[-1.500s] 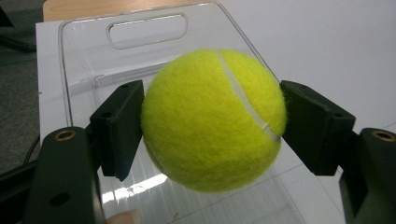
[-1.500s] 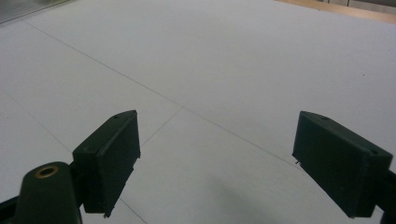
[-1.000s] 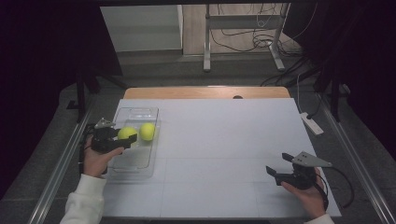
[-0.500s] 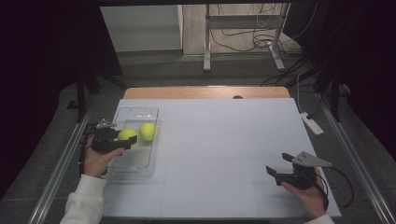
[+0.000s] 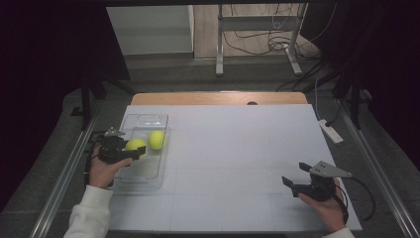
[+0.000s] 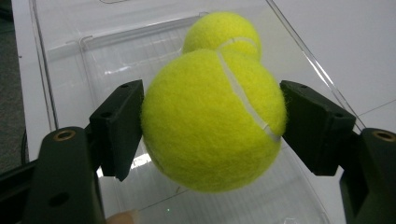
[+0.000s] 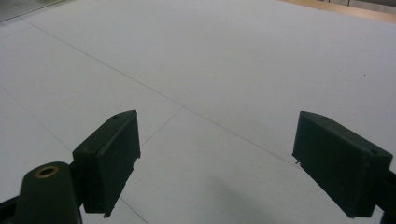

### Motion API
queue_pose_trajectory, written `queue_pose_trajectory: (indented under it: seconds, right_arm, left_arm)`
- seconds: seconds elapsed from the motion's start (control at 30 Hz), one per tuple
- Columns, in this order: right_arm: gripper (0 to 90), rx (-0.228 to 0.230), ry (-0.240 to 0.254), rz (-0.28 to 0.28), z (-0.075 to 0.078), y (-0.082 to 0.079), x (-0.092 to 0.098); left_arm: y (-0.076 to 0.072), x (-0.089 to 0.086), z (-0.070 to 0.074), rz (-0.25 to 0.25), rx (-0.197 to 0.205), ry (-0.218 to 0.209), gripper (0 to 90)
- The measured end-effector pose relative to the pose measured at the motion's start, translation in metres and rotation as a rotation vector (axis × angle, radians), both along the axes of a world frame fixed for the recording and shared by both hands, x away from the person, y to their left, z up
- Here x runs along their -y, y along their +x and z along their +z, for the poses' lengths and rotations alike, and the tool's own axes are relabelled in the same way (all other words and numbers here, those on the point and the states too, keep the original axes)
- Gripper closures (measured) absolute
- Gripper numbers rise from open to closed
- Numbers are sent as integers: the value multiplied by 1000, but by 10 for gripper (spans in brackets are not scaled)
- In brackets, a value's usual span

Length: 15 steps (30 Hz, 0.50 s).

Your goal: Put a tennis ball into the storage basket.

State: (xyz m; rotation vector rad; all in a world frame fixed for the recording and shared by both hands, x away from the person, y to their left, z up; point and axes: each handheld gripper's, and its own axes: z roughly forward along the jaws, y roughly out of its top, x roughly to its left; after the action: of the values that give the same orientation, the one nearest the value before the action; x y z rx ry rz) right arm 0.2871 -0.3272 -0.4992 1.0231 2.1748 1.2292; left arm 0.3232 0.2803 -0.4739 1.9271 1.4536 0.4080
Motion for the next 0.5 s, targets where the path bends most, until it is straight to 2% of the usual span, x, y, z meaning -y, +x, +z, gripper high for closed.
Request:
queue_pose_trajectory:
  seconds: [0.2, 0.27, 0.5]
  right_arm:
    - [153, 0, -1, 1, 0, 0, 0]
    - [153, 0, -1, 2, 0, 0, 0]
    - [153, -1, -1, 2, 0, 0, 0]
  left_arm:
    - [1, 0, -2, 0, -14, 8, 267]
    - [2, 0, -4, 2, -30, 12, 267]
    - [2, -1, -5, 10, -29, 13, 265]
